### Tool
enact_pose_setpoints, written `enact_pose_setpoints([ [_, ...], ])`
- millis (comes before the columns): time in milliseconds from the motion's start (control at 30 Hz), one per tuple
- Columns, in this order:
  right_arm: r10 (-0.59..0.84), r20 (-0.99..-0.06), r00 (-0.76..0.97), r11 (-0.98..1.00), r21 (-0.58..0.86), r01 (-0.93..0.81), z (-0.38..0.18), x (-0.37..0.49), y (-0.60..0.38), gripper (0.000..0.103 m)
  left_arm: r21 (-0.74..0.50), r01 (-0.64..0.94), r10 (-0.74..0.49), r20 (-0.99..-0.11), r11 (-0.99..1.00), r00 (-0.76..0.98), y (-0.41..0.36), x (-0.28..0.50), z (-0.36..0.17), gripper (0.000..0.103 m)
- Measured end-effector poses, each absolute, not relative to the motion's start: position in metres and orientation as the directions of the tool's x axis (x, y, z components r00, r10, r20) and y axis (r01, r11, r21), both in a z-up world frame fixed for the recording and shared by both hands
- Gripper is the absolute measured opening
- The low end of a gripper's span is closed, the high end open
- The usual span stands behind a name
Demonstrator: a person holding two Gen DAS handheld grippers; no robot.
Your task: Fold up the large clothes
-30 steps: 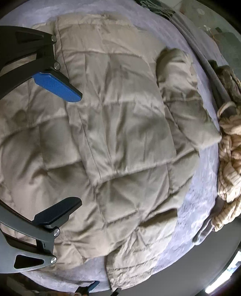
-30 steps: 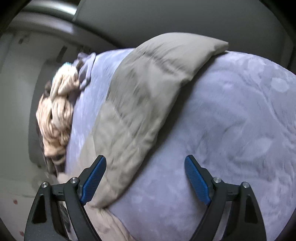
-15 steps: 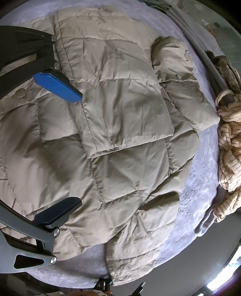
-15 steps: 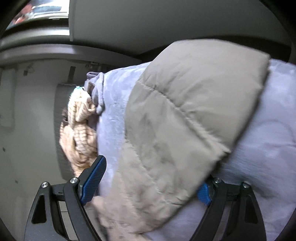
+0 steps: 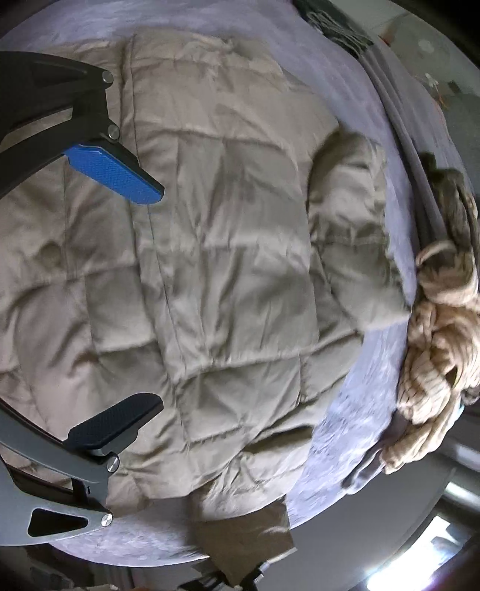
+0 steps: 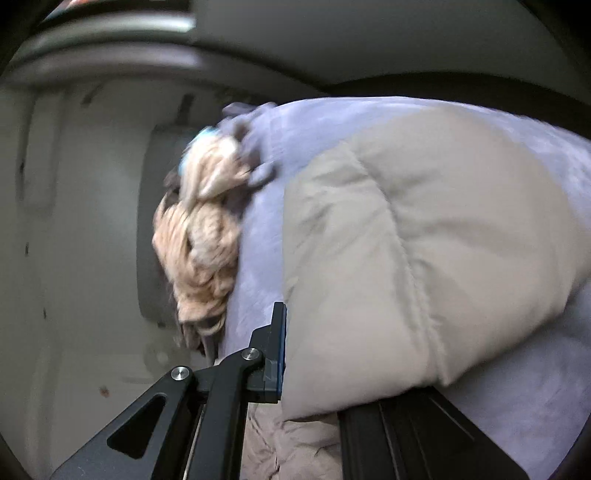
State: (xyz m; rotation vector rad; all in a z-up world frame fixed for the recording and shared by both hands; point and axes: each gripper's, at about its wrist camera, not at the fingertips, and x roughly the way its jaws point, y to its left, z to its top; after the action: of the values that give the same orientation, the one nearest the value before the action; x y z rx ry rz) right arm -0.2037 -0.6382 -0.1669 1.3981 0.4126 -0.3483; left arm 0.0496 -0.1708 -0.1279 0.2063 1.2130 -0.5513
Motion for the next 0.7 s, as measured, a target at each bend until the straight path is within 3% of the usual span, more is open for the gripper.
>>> enact_pose_setpoints([
  [200, 0.101, -0.5, 0.86, 0.436, 0.8, 0.413, -0.103, -0.131, -0.561, 0.007, -0.154, 0.45, -0.294, -0.92, 0.88, 0.26, -0.131, 0.067, -0.128, 0.103],
  [400, 0.193, -0.587, 0.787, 0.756, 0.6, 0.263, -0.06, -0.04, -0.437, 0.007, -0.142, 0.408, -0.274, -0.918, 0.902, 0.287, -0.082, 0.084, -0.127, 0.103],
  [533, 0.241, -0.665, 0.707, 0.859, 0.485, 0.163, -0.073, -0.001, -0.358, 0.007, -0.12, 0.375, -0.246, -0.919, 0.919, 0.309, -0.049, 0.094, -0.13, 0.103],
  [700, 0.288, -0.751, 0.594, 0.851, 0.486, 0.201, -0.134, 0.019, -0.308, 0.007, -0.098, 0.347, -0.217, -0.921, 0.933, 0.324, -0.018, 0.102, -0.136, 0.103],
])
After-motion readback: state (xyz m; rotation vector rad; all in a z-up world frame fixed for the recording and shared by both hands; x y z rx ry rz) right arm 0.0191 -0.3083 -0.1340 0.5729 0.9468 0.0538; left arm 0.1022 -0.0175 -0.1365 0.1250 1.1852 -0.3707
